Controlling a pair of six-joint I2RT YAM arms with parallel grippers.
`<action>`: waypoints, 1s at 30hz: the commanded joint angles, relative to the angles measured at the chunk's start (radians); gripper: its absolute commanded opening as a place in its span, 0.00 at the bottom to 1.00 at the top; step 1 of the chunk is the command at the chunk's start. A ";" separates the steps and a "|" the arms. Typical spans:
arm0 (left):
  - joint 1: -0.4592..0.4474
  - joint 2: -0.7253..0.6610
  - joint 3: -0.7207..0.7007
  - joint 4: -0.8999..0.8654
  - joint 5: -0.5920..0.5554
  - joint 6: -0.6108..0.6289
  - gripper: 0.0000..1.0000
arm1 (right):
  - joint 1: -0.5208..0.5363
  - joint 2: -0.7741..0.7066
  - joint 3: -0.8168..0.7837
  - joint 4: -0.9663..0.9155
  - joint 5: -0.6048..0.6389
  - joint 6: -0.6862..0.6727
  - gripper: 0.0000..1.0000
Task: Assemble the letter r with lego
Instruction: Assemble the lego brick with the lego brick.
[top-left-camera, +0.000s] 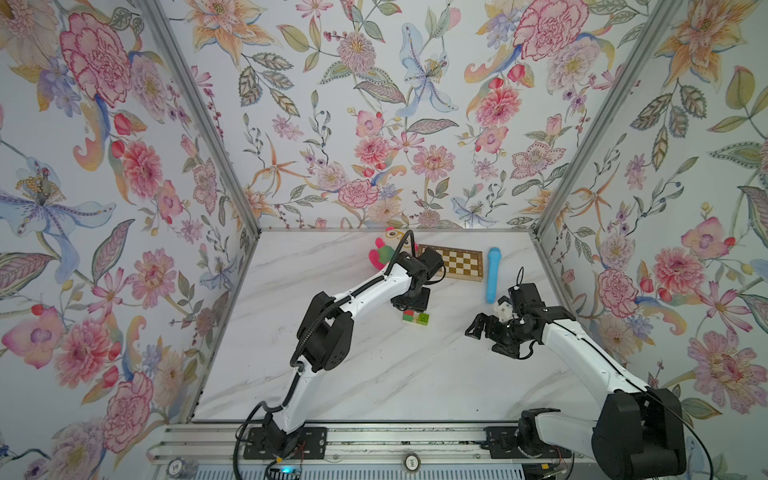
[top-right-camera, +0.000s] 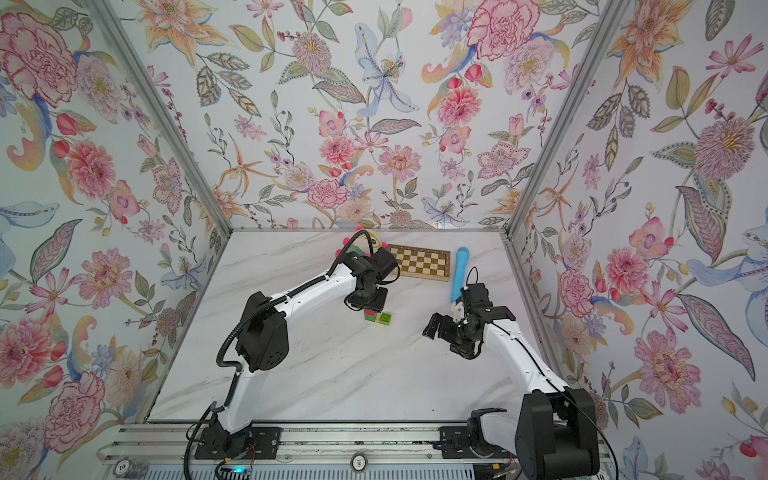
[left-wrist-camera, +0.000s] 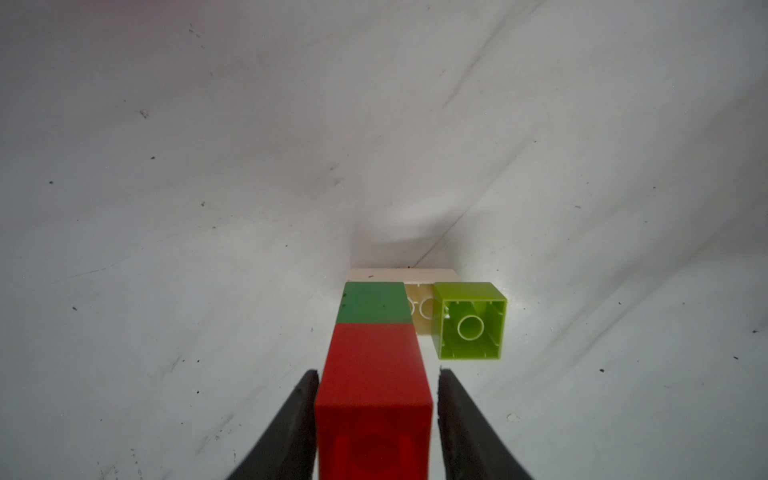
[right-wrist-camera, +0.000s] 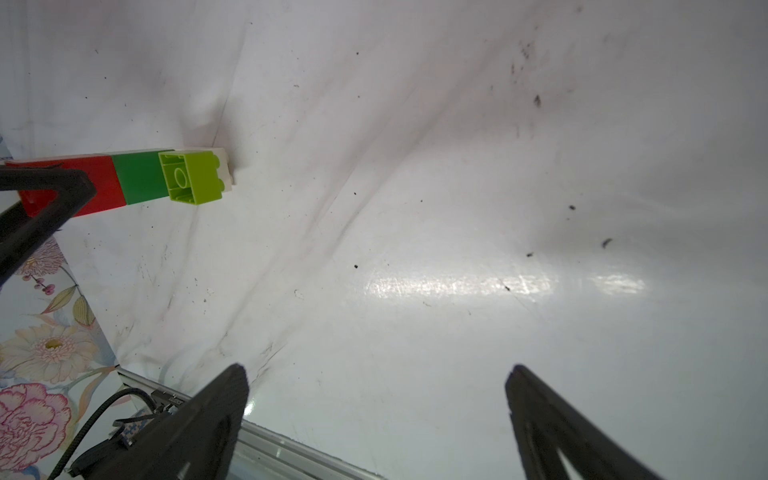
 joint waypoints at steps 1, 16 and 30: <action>0.001 0.013 0.065 -0.055 -0.005 0.025 0.49 | 0.001 -0.027 0.016 -0.023 0.014 -0.011 0.99; 0.053 0.130 0.349 -0.317 -0.024 0.167 0.51 | 0.000 -0.079 0.003 -0.051 0.025 -0.016 0.99; 0.175 -0.093 -0.023 0.010 -0.027 0.000 0.49 | 0.045 0.102 0.190 -0.009 0.016 -0.060 0.93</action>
